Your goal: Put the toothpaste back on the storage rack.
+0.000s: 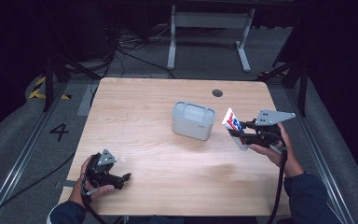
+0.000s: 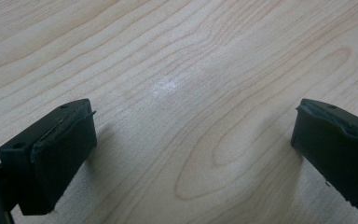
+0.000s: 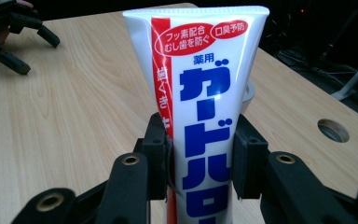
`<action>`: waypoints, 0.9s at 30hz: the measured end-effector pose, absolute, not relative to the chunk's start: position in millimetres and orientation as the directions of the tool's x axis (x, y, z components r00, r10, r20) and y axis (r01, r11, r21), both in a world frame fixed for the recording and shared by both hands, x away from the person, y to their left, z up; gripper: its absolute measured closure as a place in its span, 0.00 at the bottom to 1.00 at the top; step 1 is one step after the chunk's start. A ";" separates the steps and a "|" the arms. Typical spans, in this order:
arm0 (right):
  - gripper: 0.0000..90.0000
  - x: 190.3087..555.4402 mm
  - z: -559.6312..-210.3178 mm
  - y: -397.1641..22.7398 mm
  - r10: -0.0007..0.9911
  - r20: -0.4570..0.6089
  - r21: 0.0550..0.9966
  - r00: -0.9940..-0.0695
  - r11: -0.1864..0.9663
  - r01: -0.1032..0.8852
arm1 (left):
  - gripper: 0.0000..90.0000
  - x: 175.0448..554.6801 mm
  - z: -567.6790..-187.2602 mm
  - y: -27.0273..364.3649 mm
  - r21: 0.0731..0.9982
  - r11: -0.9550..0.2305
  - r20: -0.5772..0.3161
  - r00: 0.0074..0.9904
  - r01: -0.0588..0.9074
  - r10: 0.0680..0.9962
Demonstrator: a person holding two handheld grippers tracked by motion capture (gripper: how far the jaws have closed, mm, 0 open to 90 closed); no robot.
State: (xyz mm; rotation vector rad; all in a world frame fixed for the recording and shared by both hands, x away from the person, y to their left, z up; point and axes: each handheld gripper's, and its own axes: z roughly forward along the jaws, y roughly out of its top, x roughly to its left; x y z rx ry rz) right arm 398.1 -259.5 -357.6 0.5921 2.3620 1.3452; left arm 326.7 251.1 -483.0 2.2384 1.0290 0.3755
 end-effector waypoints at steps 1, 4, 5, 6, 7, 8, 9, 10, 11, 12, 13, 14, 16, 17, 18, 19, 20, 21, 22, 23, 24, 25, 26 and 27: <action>0.72 398.2 -356.7 -257.9 0.519 -0.099 0.870 -0.849 0.459 0.179 | 0.01 326.7 -483.1 251.1 0.655 -0.490 -0.006 0.653 0.575 0.757; 0.72 398.6 -351.1 -251.0 0.510 -0.109 0.879 -0.853 0.451 0.158 | 0.01 326.7 -483.1 251.1 0.656 -0.490 -0.007 0.654 0.575 0.757; 0.72 398.5 -349.2 -249.4 0.508 -0.107 0.881 -0.855 0.447 0.155 | 0.01 326.7 -483.1 251.1 0.656 -0.490 -0.007 0.654 0.574 0.757; 0.72 399.1 -347.1 -247.3 0.508 -0.112 0.884 -0.854 0.443 0.148 | 0.01 326.7 -483.1 251.1 0.655 -0.490 -0.006 0.653 0.575 0.757; 0.72 399.6 -346.0 -245.9 0.507 -0.113 0.886 -0.855 0.441 0.144 | 0.01 326.7 -483.1 251.1 0.655 -0.490 -0.007 0.653 0.575 0.757; 0.72 400.2 -344.7 -243.9 0.507 -0.116 0.888 -0.854 0.438 0.140 | 0.01 326.7 -483.1 251.1 0.655 -0.490 -0.007 0.653 0.575 0.757; 0.72 401.0 -343.6 -242.0 0.508 -0.117 0.889 -0.854 0.437 0.138 | 0.01 326.7 -483.1 251.1 0.656 -0.490 -0.007 0.654 0.575 0.757; 0.72 402.0 -342.3 -239.5 0.508 -0.115 0.891 -0.854 0.433 0.138 | 0.01 326.7 -483.1 251.1 0.655 -0.490 -0.007 0.654 0.575 0.757; 0.72 402.9 -341.6 -238.1 0.505 -0.117 0.892 -0.855 0.432 0.133 | 0.01 326.7 -483.1 251.1 0.655 -0.490 -0.007 0.654 0.575 0.757; 0.72 403.3 -340.8 -236.0 0.505 -0.113 0.894 -0.856 0.428 0.134 | 0.01 326.7 -483.1 251.1 0.656 -0.490 -0.007 0.654 0.575 0.757; 0.72 404.3 -339.7 -233.8 0.503 -0.119 0.894 -0.856 0.429 0.127 | 0.01 326.7 -483.1 251.0 0.656 -0.490 -0.008 0.653 0.575 0.757; 0.72 404.9 -338.8 -231.9 0.504 -0.119 0.896 -0.856 0.425 0.126 | 0.01 326.7 -483.1 251.1 0.656 -0.490 -0.007 0.654 0.575 0.757; 0.72 405.4 -338.3 -230.5 0.503 -0.120 0.898 -0.856 0.423 0.123 | 0.01 326.7 -483.1 251.1 0.655 -0.490 -0.007 0.654 0.575 0.757; 0.72 406.4 -336.7 -228.0 0.502 -0.119 0.900 -0.857 0.419 0.120 | 0.01 326.7 -483.1 251.1 0.656 -0.490 -0.007 0.654 0.575 0.757; 0.72 407.2 -335.2 -226.1 0.502 -0.122 0.901 -0.856 0.417 0.116 | 0.01 326.8 -483.1 251.1 0.656 -0.490 -0.007 0.654 0.574 0.757; 0.72 408.3 -333.7 -224.1 0.499 -0.124 0.903 -0.857 0.415 0.111 | 0.01 326.7 -483.1 251.0 0.656 -0.490 -0.007 0.654 0.575 0.757; 0.72 409.1 -332.3 -222.6 0.500 -0.126 0.905 -0.857 0.412 0.106 | 0.01 326.8 -483.1 251.1 0.656 -0.490 -0.007 0.654 0.574 0.757; 0.72 409.7 -330.9 -220.9 0.502 -0.122 0.908 -0.856 0.405 0.108 | 0.01 326.7 -483.1 251.0 0.656 -0.490 -0.008 0.653 0.575 0.757; 0.72 410.7 -329.7 -219.3 0.501 -0.121 0.911 -0.857 0.400 0.105 | 0.01 326.7 -483.1 251.1 0.656 -0.490 -0.007 0.654 0.575 0.757; 0.72 411.7 -328.5 -217.5 0.500 -0.118 0.912 -0.858 0.396 0.105 | 0.01 326.7 -483.1 251.1 0.656 -0.490 -0.007 0.654 0.575 0.757; 0.72 412.7 -327.3 -214.7 0.500 -0.117 0.914 -0.858 0.392 0.104 | 0.01 326.7 -483.1 251.1 0.656 -0.490 -0.007 0.654 0.574 0.757; 0.72 413.4 -326.8 -213.1 0.500 -0.118 0.915 -0.858 0.391 0.102 | 0.01 326.7 -483.1 251.0 0.656 -0.490 -0.007 0.653 0.575 0.757; 0.72 414.9 -326.2 -210.4 0.501 -0.121 0.915 -0.857 0.390 0.099 | 0.01 326.7 -483.1 251.0 0.656 -0.490 -0.007 0.653 0.574 0.757; 0.72 416.1 -326.1 -208.3 0.498 -0.120 0.915 -0.859 0.391 0.099 | 0.01 326.7 -483.1 251.1 0.656 -0.490 -0.007 0.654 0.574 0.757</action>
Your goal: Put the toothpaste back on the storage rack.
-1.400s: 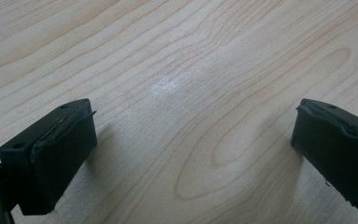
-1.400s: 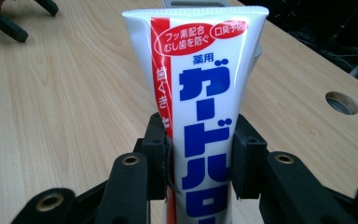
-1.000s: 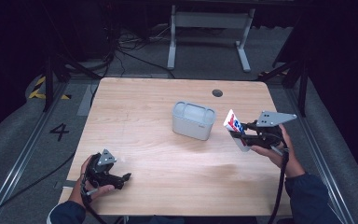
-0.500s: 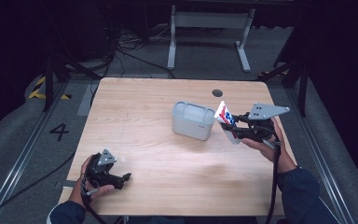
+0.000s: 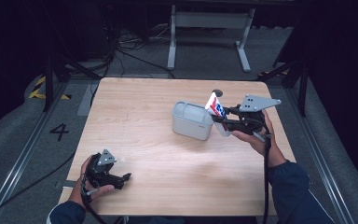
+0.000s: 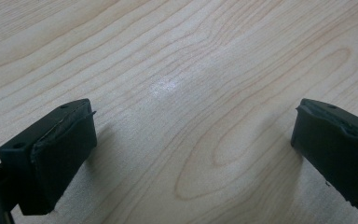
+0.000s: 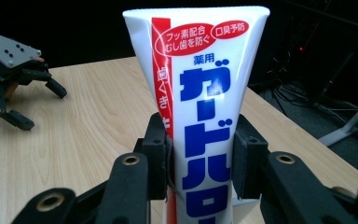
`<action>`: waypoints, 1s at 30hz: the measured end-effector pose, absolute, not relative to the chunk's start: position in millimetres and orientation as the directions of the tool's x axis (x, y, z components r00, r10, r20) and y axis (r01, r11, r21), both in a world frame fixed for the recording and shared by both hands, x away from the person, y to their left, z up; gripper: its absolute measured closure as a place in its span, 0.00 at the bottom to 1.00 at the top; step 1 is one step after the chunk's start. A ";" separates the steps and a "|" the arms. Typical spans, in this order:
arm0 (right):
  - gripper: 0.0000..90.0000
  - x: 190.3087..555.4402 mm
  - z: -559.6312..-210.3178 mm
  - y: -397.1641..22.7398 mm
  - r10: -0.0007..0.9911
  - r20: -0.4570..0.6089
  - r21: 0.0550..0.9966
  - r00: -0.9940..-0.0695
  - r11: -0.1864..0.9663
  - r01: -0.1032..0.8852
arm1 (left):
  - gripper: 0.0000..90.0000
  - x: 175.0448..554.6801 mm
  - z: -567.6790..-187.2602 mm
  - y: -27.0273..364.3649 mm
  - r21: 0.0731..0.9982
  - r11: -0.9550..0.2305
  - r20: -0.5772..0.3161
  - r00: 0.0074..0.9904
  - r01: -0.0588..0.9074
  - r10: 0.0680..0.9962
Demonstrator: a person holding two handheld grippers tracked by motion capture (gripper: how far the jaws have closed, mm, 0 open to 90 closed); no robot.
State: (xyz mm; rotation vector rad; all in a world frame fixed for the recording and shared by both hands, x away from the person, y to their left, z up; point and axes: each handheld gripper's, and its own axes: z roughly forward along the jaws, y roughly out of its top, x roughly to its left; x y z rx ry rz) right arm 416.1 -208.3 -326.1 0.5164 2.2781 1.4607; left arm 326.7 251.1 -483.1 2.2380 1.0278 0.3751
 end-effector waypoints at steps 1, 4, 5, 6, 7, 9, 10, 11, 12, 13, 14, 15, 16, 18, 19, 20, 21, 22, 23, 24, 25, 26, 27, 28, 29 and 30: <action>0.72 417.4 -326.2 -206.1 0.498 -0.119 0.915 -0.859 0.390 0.100 | 0.01 326.7 -483.1 251.0 0.656 -0.490 -0.007 0.654 0.574 0.757; 0.72 420.9 -327.3 -201.1 0.499 -0.118 0.916 -0.858 0.389 0.101 | 0.01 326.7 -483.1 251.1 0.656 -0.490 -0.007 0.653 0.574 0.757; 0.72 422.9 -328.1 -199.1 0.502 -0.114 0.917 -0.857 0.385 0.103 | 0.01 326.7 -483.1 251.1 0.656 -0.490 -0.007 0.654 0.574 0.757; 0.72 424.3 -328.6 -197.5 0.505 -0.111 0.917 -0.856 0.383 0.107 | 0.01 326.7 -483.1 251.1 0.655 -0.490 -0.007 0.654 0.574 0.757; 0.72 425.7 -329.1 -195.8 0.507 -0.111 0.918 -0.855 0.382 0.108 | 0.01 326.7 -483.1 251.1 0.655 -0.490 -0.007 0.653 0.575 0.757; 0.72 428.3 -329.9 -193.1 0.509 -0.108 0.919 -0.854 0.379 0.110 | 0.01 326.7 -483.1 251.0 0.656 -0.490 -0.007 0.653 0.575 0.757; 0.72 429.5 -330.1 -192.0 0.510 -0.107 0.920 -0.854 0.376 0.109 | 0.01 326.7 -483.1 251.1 0.656 -0.490 -0.007 0.654 0.574 0.757; 0.72 430.5 -329.9 -191.3 0.509 -0.107 0.921 -0.854 0.375 0.108 | 0.01 326.7 -483.1 251.1 0.656 -0.490 -0.007 0.653 0.575 0.757; 0.72 431.3 -329.5 -190.6 0.511 -0.104 0.923 -0.854 0.369 0.109 | 0.01 326.7 -483.1 251.0 0.656 -0.490 -0.007 0.653 0.575 0.757; 0.72 432.1 -329.0 -190.3 0.511 -0.102 0.924 -0.854 0.366 0.109 | 0.01 326.7 -483.1 251.1 0.656 -0.490 -0.007 0.654 0.574 0.757; 0.72 433.0 -328.2 -189.8 0.512 -0.101 0.926 -0.853 0.363 0.108 | 0.01 326.7 -483.1 251.1 0.656 -0.490 -0.007 0.654 0.574 0.757; 0.72 433.8 -327.5 -189.2 0.513 -0.101 0.927 -0.852 0.360 0.107 | 0.01 326.7 -483.1 251.0 0.656 -0.490 -0.007 0.653 0.575 0.757; 0.72 435.1 -326.7 -188.6 0.514 -0.103 0.928 -0.852 0.357 0.104 | 0.01 326.7 -483.1 251.0 0.656 -0.490 -0.007 0.653 0.574 0.757; 0.72 437.5 -325.2 -187.0 0.518 -0.101 0.929 -0.849 0.354 0.105 | 0.01 326.7 -483.1 251.0 0.656 -0.490 -0.007 0.653 0.575 0.757; 0.72 438.4 -324.6 -186.4 0.519 -0.101 0.930 -0.849 0.352 0.105 | 0.01 326.7 -483.1 251.0 0.656 -0.490 -0.007 0.653 0.575 0.757; 0.72 440.0 -323.6 -185.4 0.520 -0.098 0.932 -0.848 0.347 0.105 | 0.01 326.7 -483.1 251.0 0.656 -0.490 -0.007 0.653 0.575 0.757; 0.72 441.6 -322.7 -184.3 0.521 -0.097 0.934 -0.848 0.342 0.103 | 0.01 326.7 -483.1 251.0 0.656 -0.490 -0.007 0.653 0.574 0.757; 0.72 441.6 -322.7 -184.3 0.521 -0.097 0.934 -0.848 0.342 0.103 | 0.01 326.7 -483.1 251.0 0.656 -0.490 -0.007 0.653 0.574 0.757; 0.72 443.9 -321.4 -181.9 0.522 -0.096 0.937 -0.848 0.335 0.100 | 0.01 326.6 -483.1 251.0 0.656 -0.490 -0.007 0.653 0.575 0.757; 0.72 443.9 -321.4 -181.9 0.522 -0.096 0.937 -0.848 0.335 0.100 | 0.01 326.6 -483.1 251.0 0.656 -0.490 -0.007 0.653 0.575 0.757; 0.72 445.9 -320.4 -178.9 0.523 -0.099 0.937 -0.847 0.336 0.098 | 0.01 326.6 -483.1 251.0 0.656 -0.490 -0.007 0.654 0.574 0.757; 0.72 447.1 -320.1 -177.4 0.523 -0.097 0.938 -0.847 0.332 0.098 | 0.01 326.6 -483.1 251.0 0.656 -0.490 -0.007 0.653 0.574 0.757; 0.72 448.2 -320.0 -176.5 0.523 -0.097 0.938 -0.847 0.333 0.098 | 0.01 326.6 -483.1 251.0 0.656 -0.490 -0.006 0.653 0.575 0.757; 0.72 449.5 -320.0 -175.3 0.524 -0.097 0.939 -0.846 0.331 0.097 | 0.01 326.6 -483.1 251.0 0.656 -0.490 -0.006 0.653 0.575 0.757; 0.72 451.1 -320.1 -173.8 0.527 -0.092 0.940 -0.845 0.325 0.100 | 0.01 326.4 -482.9 251.2 0.653 -0.493 -0.004 0.653 0.575 0.757; 0.72 451.1 -320.1 -173.8 0.527 -0.092 0.940 -0.845 0.325 0.100 | 0.01 326.4 -482.9 251.2 0.653 -0.493 -0.004 0.653 0.575 0.757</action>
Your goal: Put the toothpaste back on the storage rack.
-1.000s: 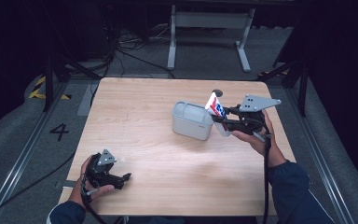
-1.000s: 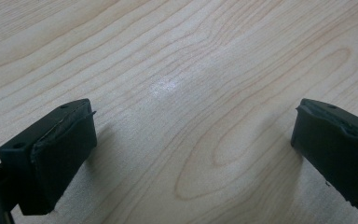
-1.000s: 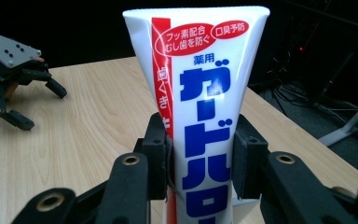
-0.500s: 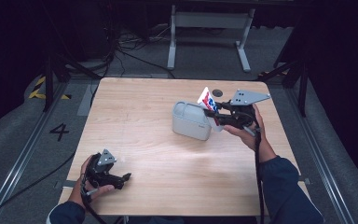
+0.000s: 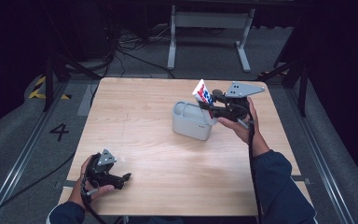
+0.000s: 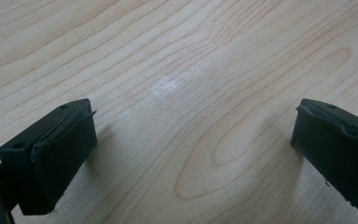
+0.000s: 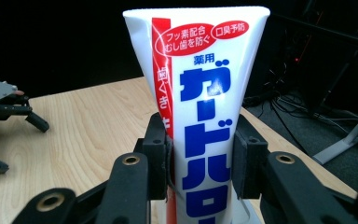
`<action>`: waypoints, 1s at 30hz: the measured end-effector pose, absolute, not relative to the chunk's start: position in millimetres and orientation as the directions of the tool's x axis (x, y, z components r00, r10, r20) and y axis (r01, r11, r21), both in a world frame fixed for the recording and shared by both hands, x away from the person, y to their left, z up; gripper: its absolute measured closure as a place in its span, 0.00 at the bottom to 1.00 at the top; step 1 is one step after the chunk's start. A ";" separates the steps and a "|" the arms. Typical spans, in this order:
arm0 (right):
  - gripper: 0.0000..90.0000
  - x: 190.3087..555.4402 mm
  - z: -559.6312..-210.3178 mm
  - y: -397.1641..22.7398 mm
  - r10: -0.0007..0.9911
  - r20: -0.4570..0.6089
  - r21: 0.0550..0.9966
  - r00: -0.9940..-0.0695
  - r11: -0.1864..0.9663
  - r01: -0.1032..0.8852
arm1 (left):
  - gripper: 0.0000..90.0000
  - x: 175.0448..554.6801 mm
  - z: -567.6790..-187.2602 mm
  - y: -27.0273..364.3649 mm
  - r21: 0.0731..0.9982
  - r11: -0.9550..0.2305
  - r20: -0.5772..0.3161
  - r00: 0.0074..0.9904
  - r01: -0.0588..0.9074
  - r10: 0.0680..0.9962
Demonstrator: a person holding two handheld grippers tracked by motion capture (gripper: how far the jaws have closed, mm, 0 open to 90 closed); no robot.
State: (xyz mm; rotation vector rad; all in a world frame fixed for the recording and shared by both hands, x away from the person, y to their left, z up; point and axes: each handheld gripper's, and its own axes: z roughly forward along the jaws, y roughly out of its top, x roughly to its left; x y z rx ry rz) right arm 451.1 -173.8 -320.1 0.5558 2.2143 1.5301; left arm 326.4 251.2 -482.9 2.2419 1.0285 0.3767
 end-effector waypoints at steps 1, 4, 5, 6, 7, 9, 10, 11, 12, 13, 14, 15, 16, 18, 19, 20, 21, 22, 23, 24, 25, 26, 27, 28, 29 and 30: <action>0.72 454.1 -320.8 -171.8 0.528 -0.085 0.943 -0.845 0.316 0.103 | 0.01 326.4 -482.9 251.2 0.653 -0.493 -0.004 0.654 0.575 0.757; 0.72 457.2 -321.8 -168.8 0.532 -0.084 0.946 -0.843 0.308 0.100 | 0.01 326.5 -482.8 251.4 0.653 -0.495 0.000 0.654 0.573 0.756; 0.72 458.2 -322.0 -167.7 0.534 -0.085 0.946 -0.841 0.307 0.099 | 0.01 326.4 -482.9 251.2 0.653 -0.493 -0.003 0.654 0.575 0.757; 0.72 458.2 -322.0 -167.7 0.534 -0.085 0.946 -0.841 0.307 0.099 | 0.01 326.4 -482.9 251.2 0.653 -0.493 -0.003 0.654 0.575 0.757; 0.72 460.7 -322.6 -165.4 0.537 -0.083 0.950 -0.840 0.297 0.096 | 0.01 326.4 -482.8 251.3 0.653 -0.494 -0.002 0.654 0.574 0.757; 0.72 462.5 -323.2 -163.5 0.536 -0.082 0.952 -0.840 0.293 0.094 | 0.01 326.2 -482.8 251.2 0.653 -0.493 -0.003 0.652 0.575 0.758; 0.72 463.8 -323.9 -162.5 0.537 -0.082 0.952 -0.840 0.291 0.093 | 0.01 326.2 -482.7 251.2 0.652 -0.493 -0.002 0.652 0.576 0.759; 0.72 463.8 -323.9 -162.5 0.537 -0.082 0.952 -0.840 0.291 0.093 | 0.01 326.2 -482.7 251.2 0.652 -0.493 -0.002 0.652 0.576 0.759; 0.72 464.8 -324.8 -161.3 0.536 -0.078 0.952 -0.841 0.290 0.097 | 0.01 326.2 -482.7 251.2 0.653 -0.493 -0.002 0.651 0.576 0.759; 0.72 467.3 -326.8 -159.1 0.537 -0.078 0.951 -0.840 0.293 0.099 | 0.01 326.1 -482.9 251.0 0.654 -0.490 -0.005 0.650 0.577 0.760; 0.72 468.1 -327.7 -158.2 0.536 -0.076 0.951 -0.841 0.293 0.101 | 0.01 326.1 -482.9 251.0 0.654 -0.490 -0.004 0.651 0.576 0.759; 0.72 469.5 -329.1 -157.3 0.534 -0.073 0.952 -0.842 0.289 0.101 | 0.01 326.2 -482.9 251.0 0.654 -0.490 -0.004 0.651 0.576 0.759; 0.72 471.2 -330.8 -156.3 0.537 -0.066 0.954 -0.841 0.282 0.105 | 0.01 326.1 -482.9 251.0 0.654 -0.490 -0.004 0.651 0.576 0.759; 0.72 473.7 -333.1 -154.9 0.543 -0.065 0.956 -0.837 0.275 0.104 | 0.01 326.1 -482.9 251.0 0.654 -0.490 -0.004 0.651 0.576 0.759; 0.72 475.6 -334.8 -153.8 0.544 -0.056 0.956 -0.837 0.271 0.113 | 0.01 326.2 -482.9 251.0 0.654 -0.490 -0.004 0.651 0.576 0.759; 0.72 477.0 -335.9 -153.3 0.548 -0.058 0.956 -0.835 0.270 0.111 | 0.01 326.1 -482.8 251.0 0.654 -0.490 -0.004 0.650 0.576 0.760; 0.72 478.1 -337.0 -152.8 0.551 -0.054 0.957 -0.833 0.267 0.115 | 0.01 326.1 -482.9 251.0 0.654 -0.490 -0.005 0.650 0.576 0.760; 0.71 479.1 -337.9 -152.7 0.552 -0.048 0.957 -0.832 0.264 0.120 | 0.01 326.1 -482.9 251.0 0.654 -0.490 -0.004 0.651 0.576 0.759; 0.71 479.1 -337.9 -152.7 0.552 -0.048 0.957 -0.832 0.264 0.120 | 0.01 326.1 -482.9 251.0 0.654 -0.490 -0.004 0.651 0.576 0.759; 0.71 480.4 -339.1 -152.6 0.551 -0.044 0.959 -0.833 0.257 0.120 | 0.01 326.1 -482.9 251.0 0.654 -0.490 -0.005 0.651 0.576 0.759; 0.71 481.5 -340.5 -152.1 0.549 -0.035 0.960 -0.835 0.250 0.124 | 0.01 326.1 -482.9 251.0 0.654 -0.489 -0.004 0.650 0.577 0.760; 0.71 482.0 -341.5 -151.5 0.548 -0.029 0.961 -0.836 0.247 0.128 | 0.01 325.3 -483.1 250.4 0.654 -0.479 -0.015 0.643 0.586 0.766; 0.71 483.1 -342.7 -150.1 0.546 -0.032 0.961 -0.837 0.248 0.125 | 0.01 325.3 -483.1 250.4 0.654 -0.478 -0.013 0.642 0.586 0.767; 0.71 483.7 -343.3 -149.3 0.547 -0.040 0.959 -0.836 0.255 0.121 | 0.01 326.1 -482.9 250.9 0.658 -0.487 0.003 0.645 0.574 0.764; 0.71 483.8 -344.1 -147.8 0.549 -0.039 0.958 -0.835 0.257 0.124 | 0.01 326.2 -482.7 251.1 0.658 -0.490 0.007 0.646 0.572 0.763; 0.71 484.3 -344.7 -146.7 0.549 -0.044 0.957 -0.835 0.262 0.122 | 0.01 325.9 -482.8 251.0 0.658 -0.489 0.006 0.645 0.573 0.765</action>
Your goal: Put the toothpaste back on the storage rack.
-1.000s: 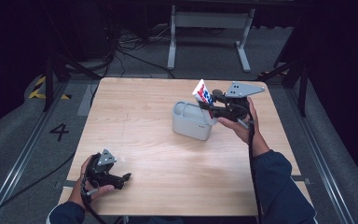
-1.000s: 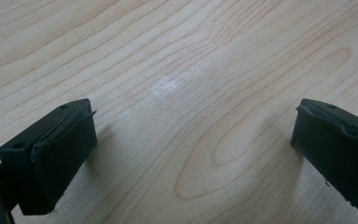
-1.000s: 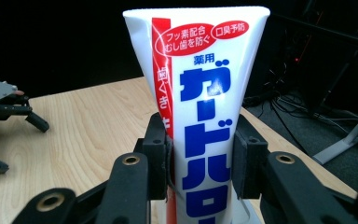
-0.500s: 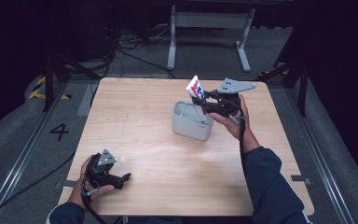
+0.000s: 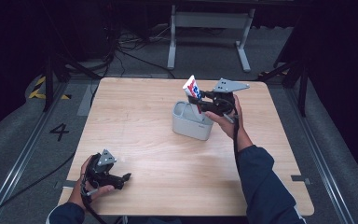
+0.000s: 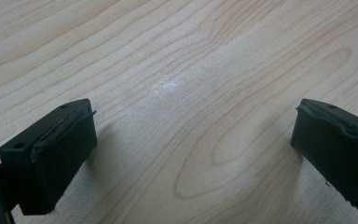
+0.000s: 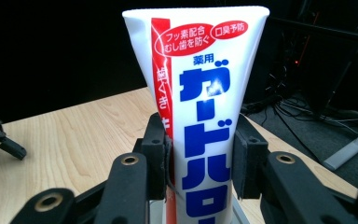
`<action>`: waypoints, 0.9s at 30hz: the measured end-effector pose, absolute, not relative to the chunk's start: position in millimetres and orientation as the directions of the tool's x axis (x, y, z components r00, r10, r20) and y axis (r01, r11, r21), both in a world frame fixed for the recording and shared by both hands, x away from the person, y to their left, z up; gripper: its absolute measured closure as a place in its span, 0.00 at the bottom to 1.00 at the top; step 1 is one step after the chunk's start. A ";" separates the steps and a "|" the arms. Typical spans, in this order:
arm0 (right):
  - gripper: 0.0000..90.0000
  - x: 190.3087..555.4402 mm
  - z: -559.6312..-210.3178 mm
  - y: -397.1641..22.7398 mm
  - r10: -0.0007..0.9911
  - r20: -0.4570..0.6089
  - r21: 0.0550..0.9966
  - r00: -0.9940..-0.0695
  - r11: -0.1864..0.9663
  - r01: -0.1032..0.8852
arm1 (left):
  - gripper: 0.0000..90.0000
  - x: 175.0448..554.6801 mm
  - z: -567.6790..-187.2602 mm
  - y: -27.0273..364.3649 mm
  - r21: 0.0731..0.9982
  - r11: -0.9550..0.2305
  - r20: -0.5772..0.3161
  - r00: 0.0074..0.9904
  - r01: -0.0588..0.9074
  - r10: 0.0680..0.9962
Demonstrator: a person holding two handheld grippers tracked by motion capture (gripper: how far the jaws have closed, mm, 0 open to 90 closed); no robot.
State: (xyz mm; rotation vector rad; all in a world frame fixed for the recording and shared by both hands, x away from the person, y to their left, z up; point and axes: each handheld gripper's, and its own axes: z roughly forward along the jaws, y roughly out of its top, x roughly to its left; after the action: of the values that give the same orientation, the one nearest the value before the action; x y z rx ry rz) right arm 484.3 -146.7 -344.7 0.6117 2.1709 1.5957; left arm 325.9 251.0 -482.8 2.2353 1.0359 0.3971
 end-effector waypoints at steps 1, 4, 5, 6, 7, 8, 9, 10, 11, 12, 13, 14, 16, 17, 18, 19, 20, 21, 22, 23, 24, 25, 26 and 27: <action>0.71 484.9 -345.4 -145.5 0.547 -0.049 0.957 -0.836 0.265 0.118 | 0.01 325.9 -482.8 250.9 0.659 -0.488 0.007 0.644 0.573 0.765; 0.71 486.9 -347.8 -143.9 0.538 -0.046 0.959 -0.842 0.261 0.114 | 0.01 325.8 -482.8 250.9 0.658 -0.487 0.005 0.643 0.574 0.765; 0.71 486.9 -347.8 -143.9 0.538 -0.046 0.959 -0.842 0.261 0.114 | 0.01 325.8 -482.8 250.9 0.658 -0.487 0.005 0.643 0.574 0.765; 0.71 487.6 -348.5 -143.7 0.536 -0.047 0.959 -0.843 0.259 0.112 | 0.01 325.9 -482.9 251.0 0.659 -0.488 0.007 0.644 0.572 0.765; 0.71 488.1 -349.3 -143.0 0.537 -0.049 0.959 -0.842 0.262 0.112 | 0.01 325.9 -482.8 251.0 0.659 -0.488 0.007 0.644 0.573 0.765; 0.71 488.3 -349.7 -142.4 0.537 -0.049 0.958 -0.842 0.264 0.113 | 0.01 325.9 -482.8 251.0 0.659 -0.488 0.007 0.644 0.572 0.765; 0.71 488.7 -350.4 -141.4 0.537 -0.053 0.957 -0.842 0.267 0.110 | 0.01 325.9 -482.9 250.9 0.659 -0.488 0.007 0.644 0.572 0.765; 0.71 489.4 -351.0 -140.8 0.533 -0.057 0.956 -0.844 0.272 0.107 | 0.01 326.0 -482.9 251.0 0.659 -0.488 0.008 0.644 0.572 0.765; 0.71 489.4 -351.9 -139.8 0.533 -0.051 0.955 -0.844 0.273 0.115 | 0.01 326.0 -482.9 251.0 0.659 -0.488 0.007 0.644 0.572 0.765; 0.71 490.1 -353.3 -138.8 0.533 -0.053 0.954 -0.845 0.277 0.115 | 0.01 326.0 -482.9 251.0 0.659 -0.489 0.007 0.645 0.572 0.764; 0.71 490.6 -354.5 -138.0 0.536 -0.053 0.953 -0.843 0.278 0.117 | 0.01 326.0 -482.9 251.0 0.659 -0.489 0.007 0.645 0.572 0.764; 0.71 490.8 -355.2 -137.7 0.536 -0.051 0.952 -0.843 0.280 0.120 | 0.01 326.0 -482.9 251.0 0.659 -0.488 0.008 0.644 0.572 0.765; 0.71 491.8 -357.5 -136.6 0.538 -0.047 0.952 -0.842 0.280 0.126 | 0.01 326.0 -482.9 251.0 0.659 -0.489 0.008 0.645 0.572 0.764; 0.71 492.0 -358.3 -136.3 0.536 -0.050 0.951 -0.843 0.284 0.124 | 0.01 326.0 -482.9 251.0 0.659 -0.489 0.007 0.645 0.572 0.764; 0.71 492.0 -358.7 -136.1 0.536 -0.052 0.950 -0.843 0.287 0.124 | 0.01 326.0 -482.9 251.0 0.659 -0.489 0.007 0.645 0.572 0.764; 0.71 492.1 -359.0 -136.1 0.535 -0.055 0.949 -0.843 0.291 0.123 | 0.01 326.0 -482.9 251.0 0.659 -0.488 0.007 0.645 0.572 0.764; 0.71 492.1 -359.5 -136.2 0.535 -0.059 0.947 -0.843 0.297 0.122 | 0.01 326.0 -482.9 251.0 0.659 -0.489 0.008 0.645 0.572 0.764; 0.71 492.2 -359.9 -136.6 0.535 -0.060 0.947 -0.843 0.297 0.121 | 0.01 326.0 -482.9 251.0 0.659 -0.488 0.007 0.644 0.572 0.765; 0.71 492.2 -360.3 -137.3 0.535 -0.057 0.947 -0.843 0.297 0.124 | 0.01 326.0 -482.9 251.0 0.659 -0.488 0.007 0.644 0.572 0.765; 0.71 492.3 -360.9 -138.0 0.536 -0.055 0.947 -0.842 0.295 0.125 | 0.01 326.0 -482.9 251.0 0.659 -0.489 0.007 0.645 0.572 0.764; 0.71 492.5 -361.7 -138.8 0.536 -0.052 0.947 -0.843 0.294 0.129 | 0.01 325.8 -482.9 250.9 0.658 -0.487 0.006 0.644 0.573 0.765; 0.70 492.5 -362.6 -139.4 0.535 -0.051 0.947 -0.843 0.295 0.130 | 0.01 326.0 -482.9 251.0 0.659 -0.488 0.007 0.644 0.572 0.765; 0.70 492.4 -363.5 -140.1 0.532 -0.053 0.945 -0.845 0.300 0.130 | 0.01 326.0 -482.9 251.0 0.659 -0.489 0.008 0.645 0.572 0.764; 0.70 492.3 -364.5 -140.3 0.532 -0.054 0.944 -0.845 0.304 0.131 | 0.01 326.0 -482.9 251.0 0.659 -0.489 0.007 0.645 0.572 0.765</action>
State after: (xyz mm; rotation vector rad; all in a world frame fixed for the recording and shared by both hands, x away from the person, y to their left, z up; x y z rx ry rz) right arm 492.3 -140.3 -364.5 0.5949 2.2205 1.5561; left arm 326.0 251.0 -482.9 2.2348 1.0353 0.3985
